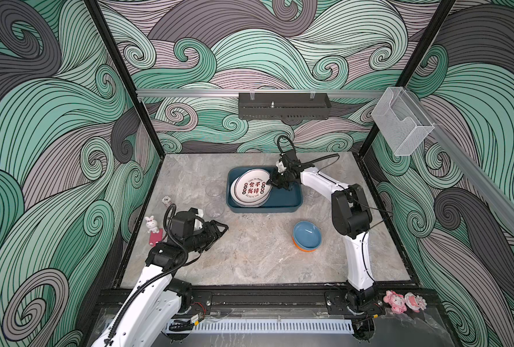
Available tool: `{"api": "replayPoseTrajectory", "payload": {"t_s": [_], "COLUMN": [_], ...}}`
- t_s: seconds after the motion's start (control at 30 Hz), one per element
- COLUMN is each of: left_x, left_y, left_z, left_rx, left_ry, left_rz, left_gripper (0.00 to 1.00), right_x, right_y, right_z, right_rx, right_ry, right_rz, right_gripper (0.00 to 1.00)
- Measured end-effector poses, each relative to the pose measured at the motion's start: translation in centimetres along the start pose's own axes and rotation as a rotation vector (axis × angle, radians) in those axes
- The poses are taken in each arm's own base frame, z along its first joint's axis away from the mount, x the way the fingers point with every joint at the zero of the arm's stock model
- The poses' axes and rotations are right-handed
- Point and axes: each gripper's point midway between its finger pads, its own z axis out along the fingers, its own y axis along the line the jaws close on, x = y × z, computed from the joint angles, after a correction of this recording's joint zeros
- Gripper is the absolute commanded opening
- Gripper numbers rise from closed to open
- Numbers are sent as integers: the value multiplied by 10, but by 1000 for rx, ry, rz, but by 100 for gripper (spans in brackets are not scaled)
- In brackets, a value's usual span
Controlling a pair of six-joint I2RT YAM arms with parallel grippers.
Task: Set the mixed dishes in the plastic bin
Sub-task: 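Lower the red-text plate onto the plates in the bin and release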
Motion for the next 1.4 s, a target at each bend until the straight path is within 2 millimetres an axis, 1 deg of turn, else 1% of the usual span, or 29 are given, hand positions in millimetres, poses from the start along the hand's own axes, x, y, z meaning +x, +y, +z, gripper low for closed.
{"api": "replayPoseTrajectory", "payload": {"t_s": [0.2, 0.57, 0.73, 0.97, 1.07, 1.2, 1.3, 1.4], "left_x": [0, 1, 1, 1, 1, 1, 1, 1], "left_y": [0, 4, 4, 3, 2, 2, 2, 3], "left_z": [0, 2, 2, 1, 1, 1, 1, 1], "left_rx": [0, -4, -4, 1, 2, 2, 2, -1], "left_ry": [0, 3, 3, 0, -1, -1, -2, 0], "left_rz": [-3, -12, -13, -11, -11, -10, -9, -9], "left_gripper": [62, 61, 61, 61, 61, 61, 61, 61], "right_x": [3, 3, 6, 9, 10, 12, 12, 11], "right_y": [-5, -13, -19, -24, -26, -27, -25, -18], "right_z": [2, 4, 6, 7, 6, 0, -11, -26], "right_rx": [14, 43, 60, 77, 87, 100, 108, 104], "right_ry": [3, -6, 0, 5, 5, 0, -11, -29], "right_rz": [3, -4, -3, -9, -14, -23, -38, -56], "right_gripper": [17, 17, 18, 22, 25, 26, 27, 28]}}
